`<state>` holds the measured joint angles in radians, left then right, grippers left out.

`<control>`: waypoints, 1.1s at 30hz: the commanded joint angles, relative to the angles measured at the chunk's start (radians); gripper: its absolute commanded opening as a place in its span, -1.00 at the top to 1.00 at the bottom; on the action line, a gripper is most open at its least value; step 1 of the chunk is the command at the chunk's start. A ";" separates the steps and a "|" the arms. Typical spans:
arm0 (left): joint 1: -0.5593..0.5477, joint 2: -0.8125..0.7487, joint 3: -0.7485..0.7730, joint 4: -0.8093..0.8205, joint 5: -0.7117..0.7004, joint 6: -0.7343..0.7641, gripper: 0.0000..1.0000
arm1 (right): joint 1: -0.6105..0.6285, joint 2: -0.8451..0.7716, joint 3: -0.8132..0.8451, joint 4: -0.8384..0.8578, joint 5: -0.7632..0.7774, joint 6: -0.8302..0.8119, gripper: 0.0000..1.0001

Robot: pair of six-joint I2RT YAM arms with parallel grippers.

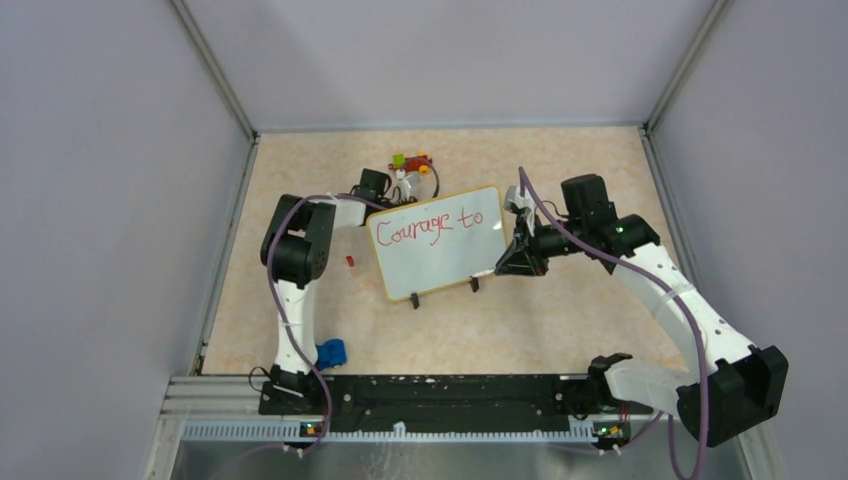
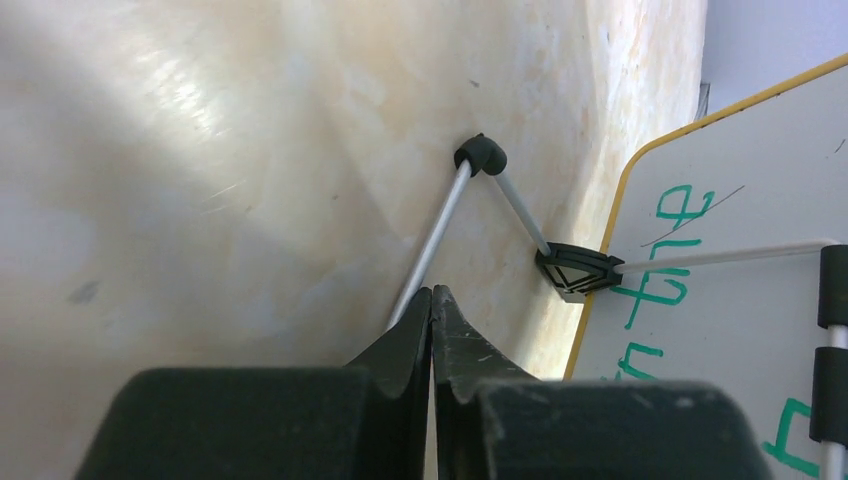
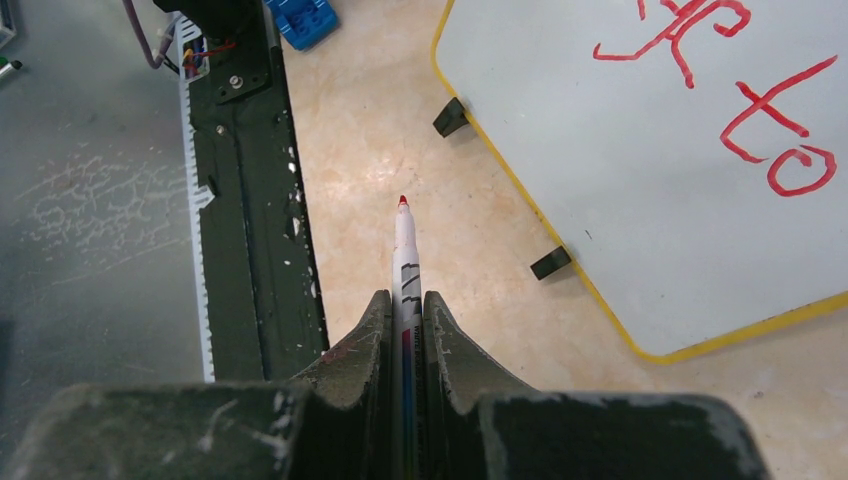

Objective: Write a sentence on the whiteboard
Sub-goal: Move the whiteboard to the center of the board.

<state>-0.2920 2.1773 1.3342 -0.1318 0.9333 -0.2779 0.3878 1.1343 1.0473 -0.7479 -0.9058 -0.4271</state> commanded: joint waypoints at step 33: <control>-0.179 -1.044 -0.226 -0.952 -0.382 1.151 0.26 | -0.061 0.005 -0.021 0.112 0.007 0.071 1.00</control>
<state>-0.3878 1.1564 1.3579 -0.9745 0.6666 0.7708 0.3637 1.1343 1.0271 -0.6952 -0.8997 -0.3813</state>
